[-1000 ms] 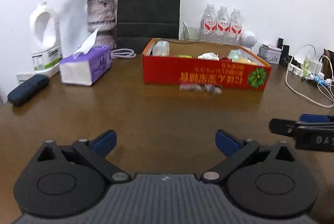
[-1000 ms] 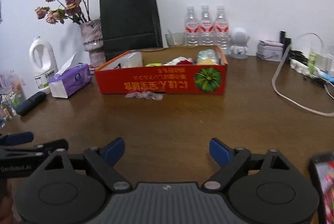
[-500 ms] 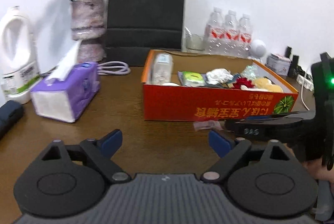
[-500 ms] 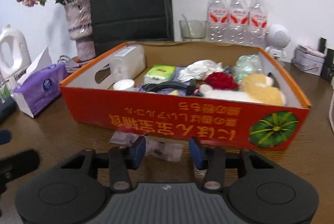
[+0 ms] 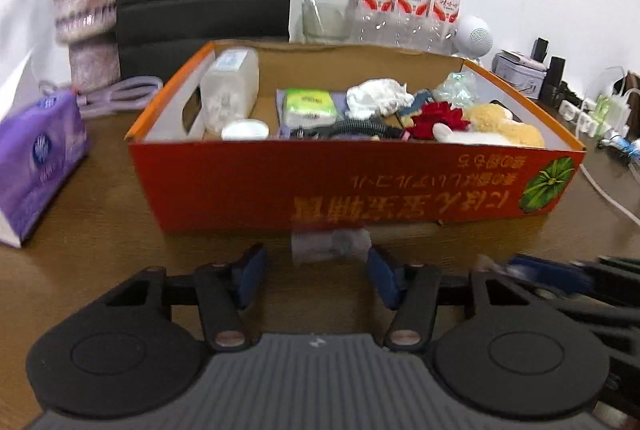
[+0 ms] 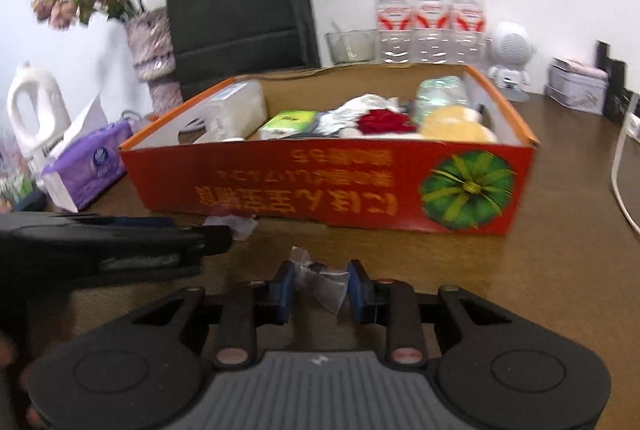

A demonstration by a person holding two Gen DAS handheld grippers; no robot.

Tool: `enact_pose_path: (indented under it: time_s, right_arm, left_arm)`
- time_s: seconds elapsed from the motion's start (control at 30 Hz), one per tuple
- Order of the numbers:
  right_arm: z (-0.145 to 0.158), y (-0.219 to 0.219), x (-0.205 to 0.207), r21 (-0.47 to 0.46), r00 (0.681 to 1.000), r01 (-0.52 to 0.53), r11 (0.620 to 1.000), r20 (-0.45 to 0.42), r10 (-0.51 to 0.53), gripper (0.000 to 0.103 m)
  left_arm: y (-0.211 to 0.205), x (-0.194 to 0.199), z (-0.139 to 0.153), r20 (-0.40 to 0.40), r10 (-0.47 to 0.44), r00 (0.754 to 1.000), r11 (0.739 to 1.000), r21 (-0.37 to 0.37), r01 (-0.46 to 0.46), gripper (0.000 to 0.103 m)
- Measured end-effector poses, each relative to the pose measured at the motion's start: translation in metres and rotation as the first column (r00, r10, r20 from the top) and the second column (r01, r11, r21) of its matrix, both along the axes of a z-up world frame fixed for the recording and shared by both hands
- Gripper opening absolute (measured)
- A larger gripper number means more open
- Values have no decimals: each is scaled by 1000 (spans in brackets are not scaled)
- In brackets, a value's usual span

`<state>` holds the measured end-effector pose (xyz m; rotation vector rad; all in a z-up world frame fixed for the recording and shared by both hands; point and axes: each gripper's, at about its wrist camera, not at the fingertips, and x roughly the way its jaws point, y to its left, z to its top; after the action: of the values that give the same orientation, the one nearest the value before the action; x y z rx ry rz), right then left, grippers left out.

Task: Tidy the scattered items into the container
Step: 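Grasp a clear wrapper with the left tool while the right tool grasps another wrapper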

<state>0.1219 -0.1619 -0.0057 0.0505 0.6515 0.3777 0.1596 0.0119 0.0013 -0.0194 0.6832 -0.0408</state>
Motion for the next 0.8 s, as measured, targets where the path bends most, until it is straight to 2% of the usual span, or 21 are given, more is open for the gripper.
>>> enact_pose_path:
  time_s: [0.1, 0.17, 0.2, 0.23, 0.27, 0.47, 0.57, 0.67, 0.8]
  right_arm:
    - [-1, -8, -4, 26, 1000, -11, 1000, 12, 10, 27]
    - [-2, -7, -3, 33, 1000, -22, 999, 1, 22, 27]
    - [-2, -6, -3, 30, 1000, -28, 999, -1, 28, 27]
    - [-1, -5, -4, 29, 999, -33, 999, 2, 33, 27]
    - [-1, -5, -4, 28, 999, -35, 999, 7, 35, 27]
    - [1, -5, -7, 27, 1000, -16, 999, 24, 15, 27]
    - [7, -4, -18, 0, 998, -5, 1000, 58, 5, 27]
    - [17, -6, -40, 4, 996, -18, 1000, 92, 18, 27]
    - [31, -5, -78, 12, 991, -35, 999, 133, 33, 27]
  left_arm:
    - [-5, 2, -1, 3, 5, 1000, 1000, 5, -5, 49]
    - [-11, 4, -1, 7, 13, 1000, 999, 39, -14, 29]
    - [-12, 3, -1, 9, 9, 1000, 999, 37, -9, 25]
    - [-14, 2, -1, 9, 13, 1000, 999, 30, -13, 15]
    - [-15, 1, -1, 13, 20, 1000, 999, 33, -21, 10]
    - [-21, -14, -1, 42, 25, 999, 998, 60, -28, 7]
    - [-20, -37, 7, 75, 44, 996, 997, 58, -48, 7]
    - [-20, -73, 24, 156, 54, 986, 997, 48, -62, 7]
    - [-25, -128, 47, 285, 63, 956, 996, 47, -80, 7]
